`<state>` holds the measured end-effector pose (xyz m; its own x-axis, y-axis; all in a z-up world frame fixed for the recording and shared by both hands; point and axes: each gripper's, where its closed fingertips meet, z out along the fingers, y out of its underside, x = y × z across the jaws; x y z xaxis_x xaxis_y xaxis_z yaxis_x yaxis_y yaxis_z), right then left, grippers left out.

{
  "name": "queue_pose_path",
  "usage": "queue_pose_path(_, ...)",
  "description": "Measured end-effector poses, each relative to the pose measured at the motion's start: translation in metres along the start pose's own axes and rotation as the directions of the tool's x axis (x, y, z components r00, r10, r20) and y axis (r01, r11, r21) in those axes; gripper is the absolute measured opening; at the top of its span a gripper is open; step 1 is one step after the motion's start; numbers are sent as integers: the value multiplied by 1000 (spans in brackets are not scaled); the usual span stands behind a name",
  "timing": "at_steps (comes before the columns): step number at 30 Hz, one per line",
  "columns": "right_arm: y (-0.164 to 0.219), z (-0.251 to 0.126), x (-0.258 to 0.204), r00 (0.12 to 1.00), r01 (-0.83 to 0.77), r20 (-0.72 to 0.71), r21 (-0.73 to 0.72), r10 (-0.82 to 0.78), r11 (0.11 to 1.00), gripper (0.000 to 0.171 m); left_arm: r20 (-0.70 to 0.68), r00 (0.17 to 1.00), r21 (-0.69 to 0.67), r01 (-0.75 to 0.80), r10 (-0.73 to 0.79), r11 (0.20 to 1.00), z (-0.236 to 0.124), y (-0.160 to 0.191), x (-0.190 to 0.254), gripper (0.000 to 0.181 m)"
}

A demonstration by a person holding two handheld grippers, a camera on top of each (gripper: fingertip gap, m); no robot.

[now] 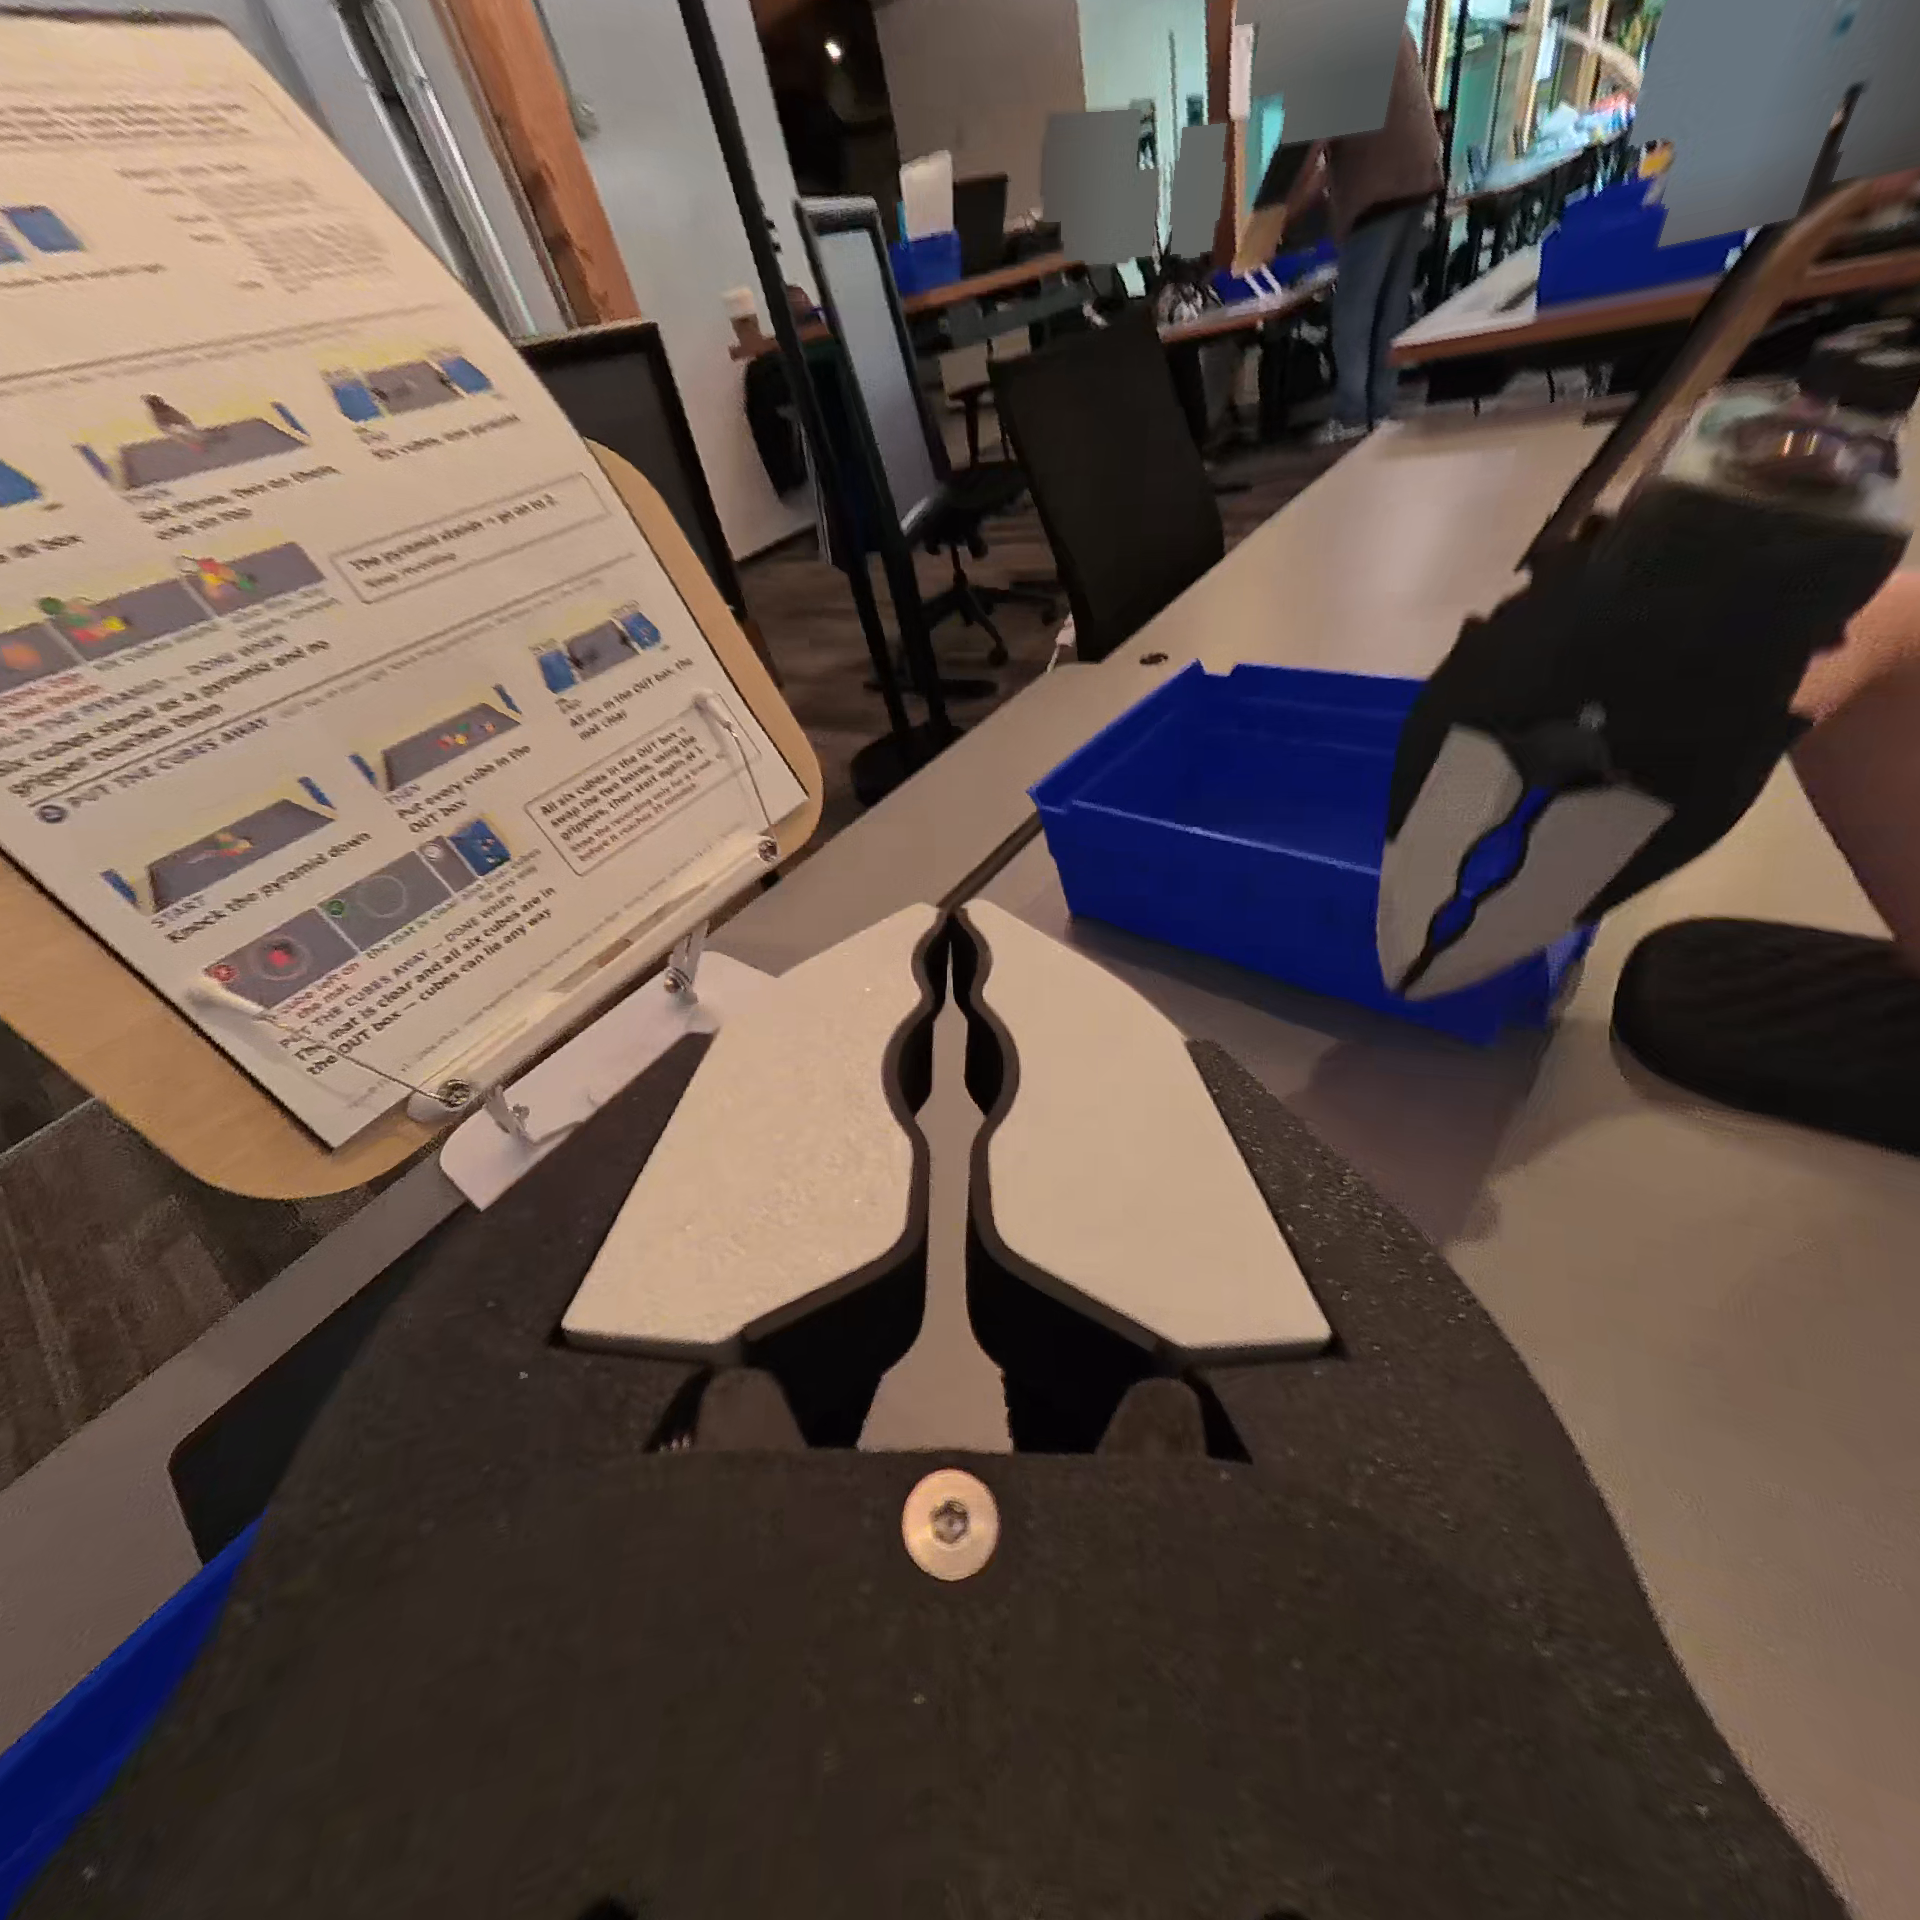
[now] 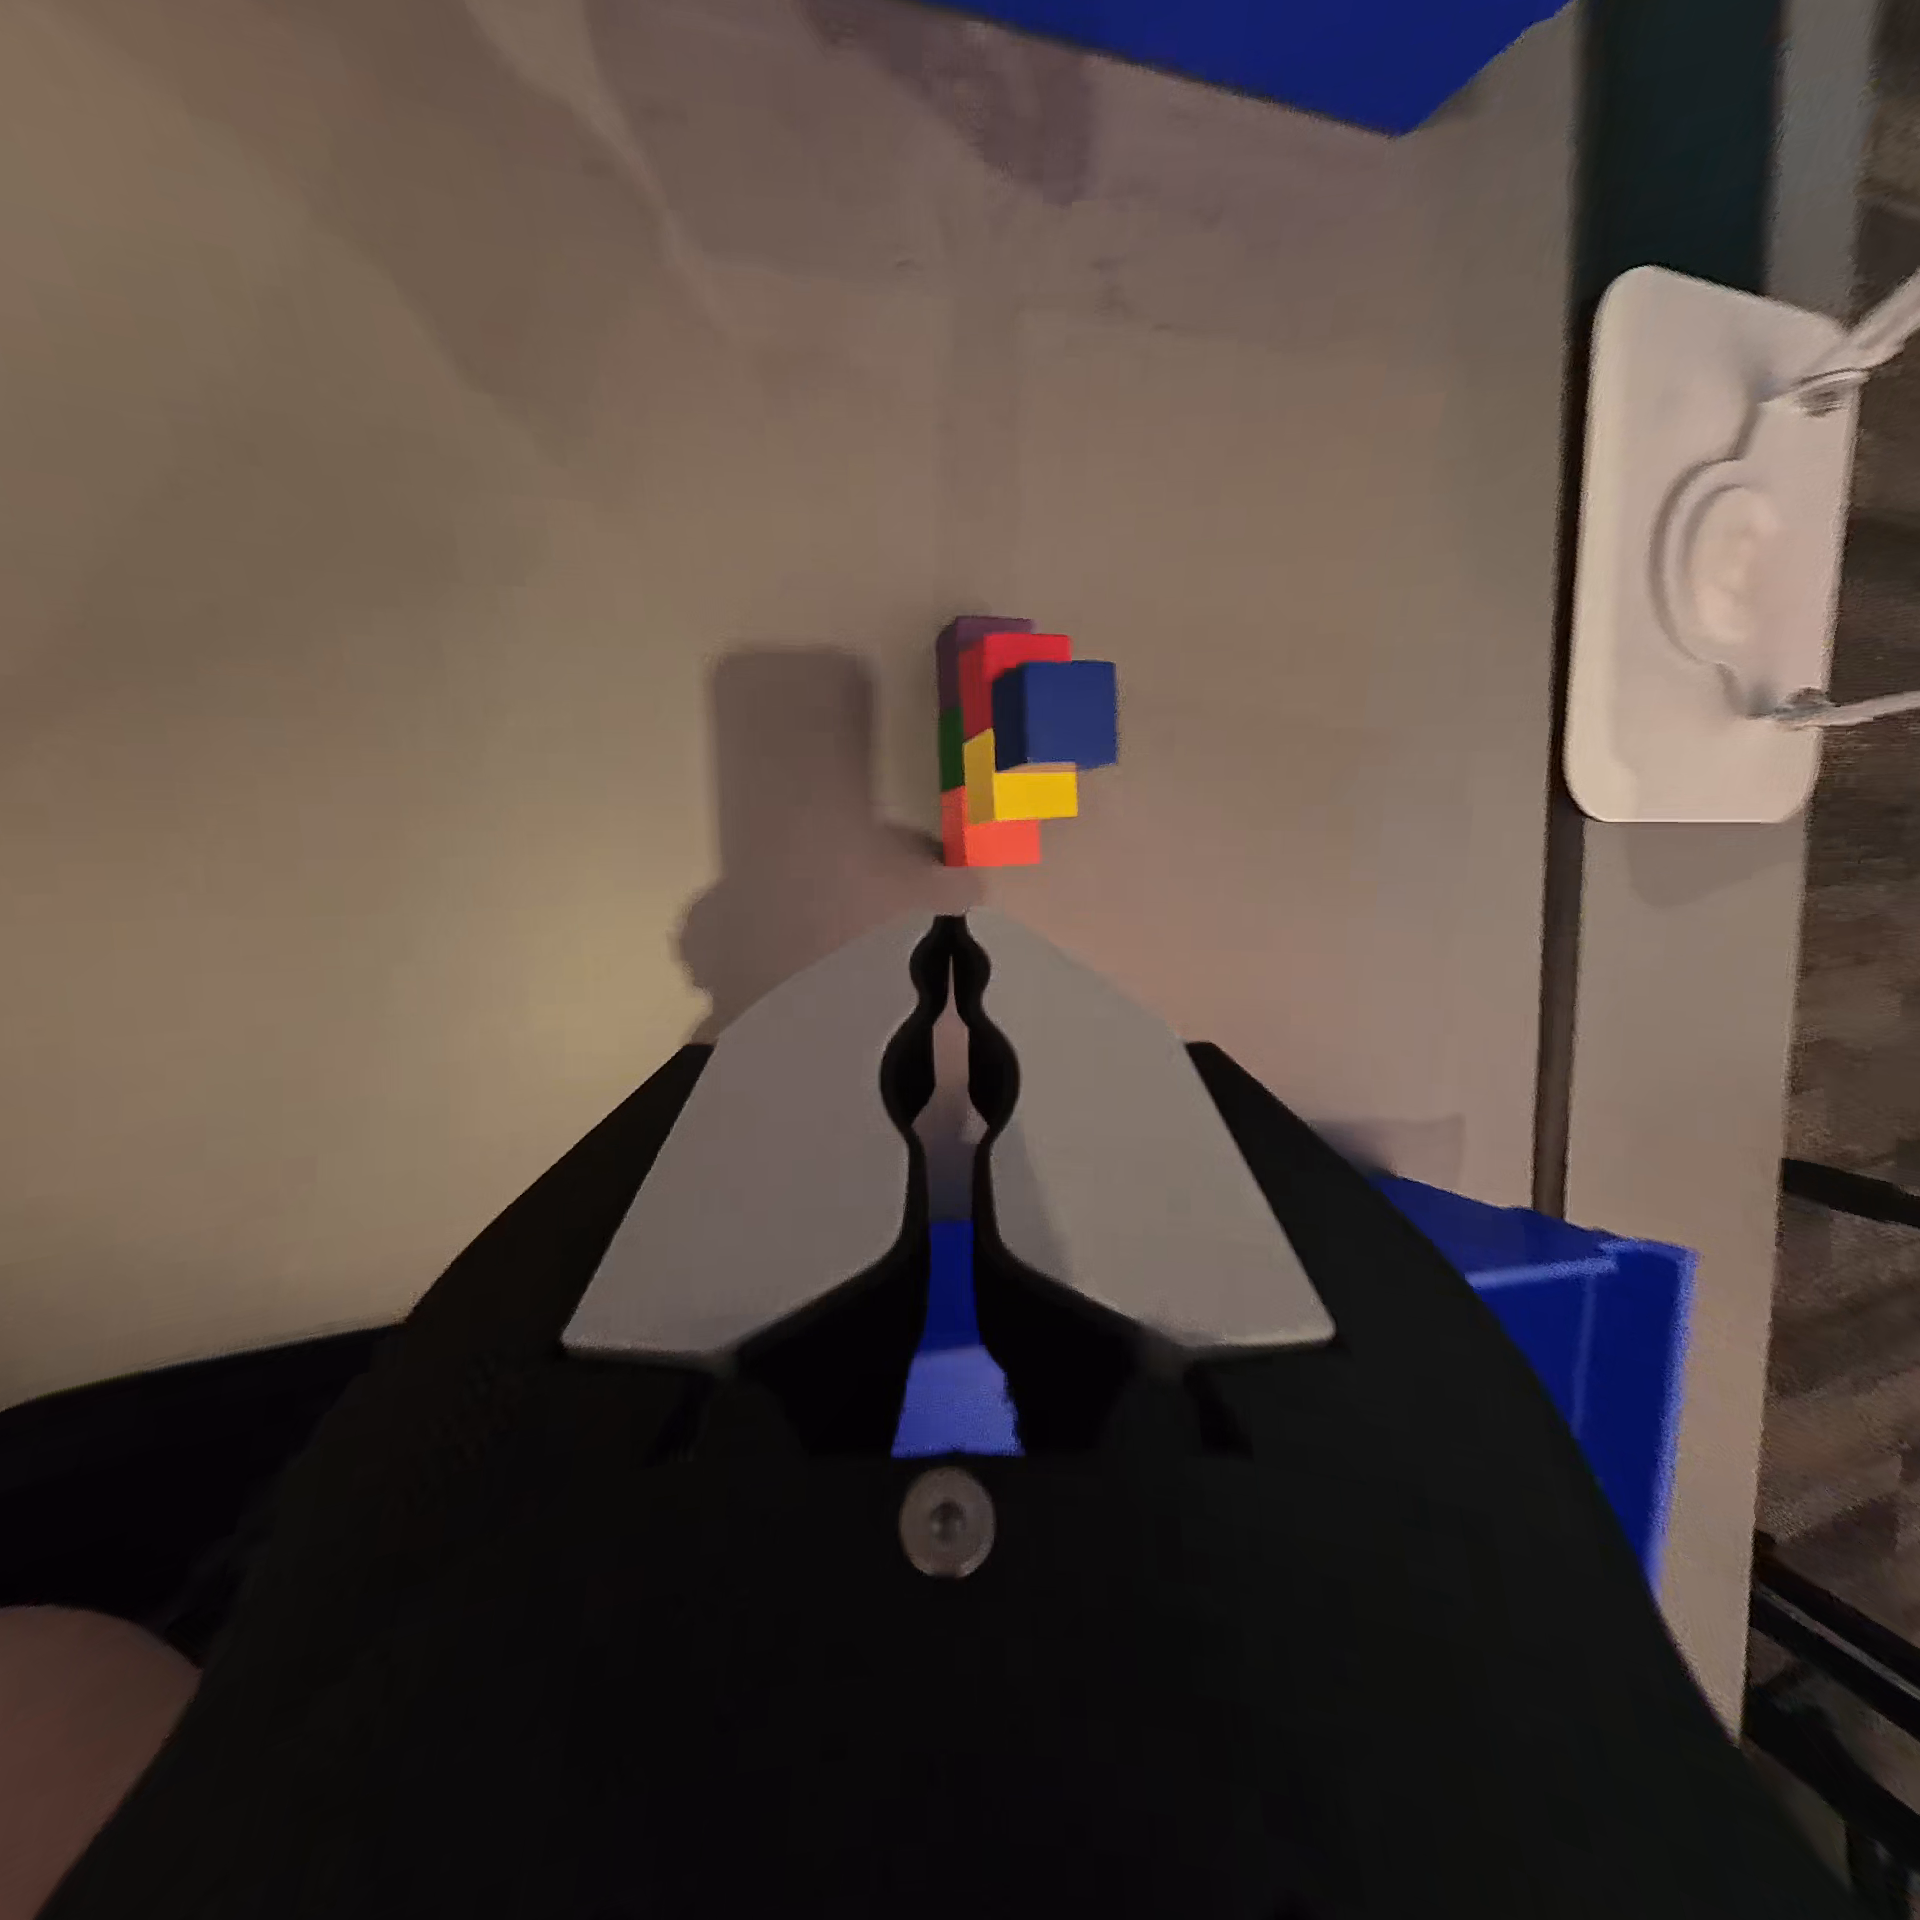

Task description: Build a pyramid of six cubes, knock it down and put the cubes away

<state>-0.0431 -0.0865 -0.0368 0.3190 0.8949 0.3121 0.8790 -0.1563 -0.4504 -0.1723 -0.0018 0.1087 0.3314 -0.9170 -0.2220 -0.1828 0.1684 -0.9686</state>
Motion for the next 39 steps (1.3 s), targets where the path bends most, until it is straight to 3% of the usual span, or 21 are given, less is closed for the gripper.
queue_pose_path(9, 9, -45, 15, 995, 48, -90, 163, -34, 985, 1, -264, 961, -210, -139, 80, 968, 27, 42, 61, 0)
queue_pose_path(15, 16, -47, 21, 997, 9, -71, 209, 6, 978, 1, -419, 898, -375, -307, 135, 875, 27, 83, 90, 0)
queue_pose_path(19, 22, -29, 18, 1000, -5, -5, 185, 6, 983, 1, -444, 876, -425, -390, 188, 817, 32, 102, 95, 0)
queue_pose_path(39, 20, -8, 14, 999, 13, 39, 172, -20, 985, 10, -467, 873, -477, -385, 144, 790, 30, 115, 94, 0)
